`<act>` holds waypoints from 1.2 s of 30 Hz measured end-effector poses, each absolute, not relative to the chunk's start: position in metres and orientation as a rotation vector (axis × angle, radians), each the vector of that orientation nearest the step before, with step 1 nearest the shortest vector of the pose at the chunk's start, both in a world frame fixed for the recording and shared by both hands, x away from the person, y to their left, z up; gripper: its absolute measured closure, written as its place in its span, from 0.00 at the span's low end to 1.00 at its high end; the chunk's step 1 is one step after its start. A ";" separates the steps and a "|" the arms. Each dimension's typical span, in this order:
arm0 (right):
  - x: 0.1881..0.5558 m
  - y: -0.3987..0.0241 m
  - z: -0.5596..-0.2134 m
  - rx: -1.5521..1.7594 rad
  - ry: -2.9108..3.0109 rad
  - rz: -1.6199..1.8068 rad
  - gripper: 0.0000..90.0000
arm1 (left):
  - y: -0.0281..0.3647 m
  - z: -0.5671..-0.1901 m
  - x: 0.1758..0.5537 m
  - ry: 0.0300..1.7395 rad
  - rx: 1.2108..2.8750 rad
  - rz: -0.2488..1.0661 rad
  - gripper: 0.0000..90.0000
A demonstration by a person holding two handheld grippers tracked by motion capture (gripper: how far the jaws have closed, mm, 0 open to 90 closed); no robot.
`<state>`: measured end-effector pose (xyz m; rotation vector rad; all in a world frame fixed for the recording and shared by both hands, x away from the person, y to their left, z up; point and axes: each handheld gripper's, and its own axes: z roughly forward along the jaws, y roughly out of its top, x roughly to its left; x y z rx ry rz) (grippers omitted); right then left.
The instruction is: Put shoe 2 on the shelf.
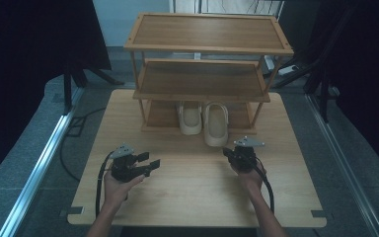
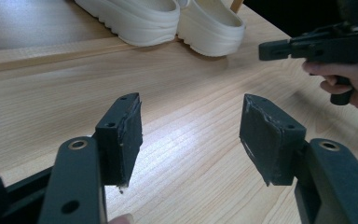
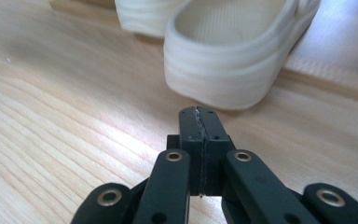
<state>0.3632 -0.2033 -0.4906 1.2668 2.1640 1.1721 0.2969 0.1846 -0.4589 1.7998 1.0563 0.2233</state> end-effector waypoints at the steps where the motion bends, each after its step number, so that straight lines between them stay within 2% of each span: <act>1: 0.365 -0.203 -0.493 1.273 2.175 1.166 1.00 | 0.184 -0.459 0.297 1.057 1.801 0.224 0.44; 36: 0.400 -0.179 -0.495 1.301 2.169 1.136 1.00 | 0.190 -0.460 0.299 1.072 1.789 0.220 0.43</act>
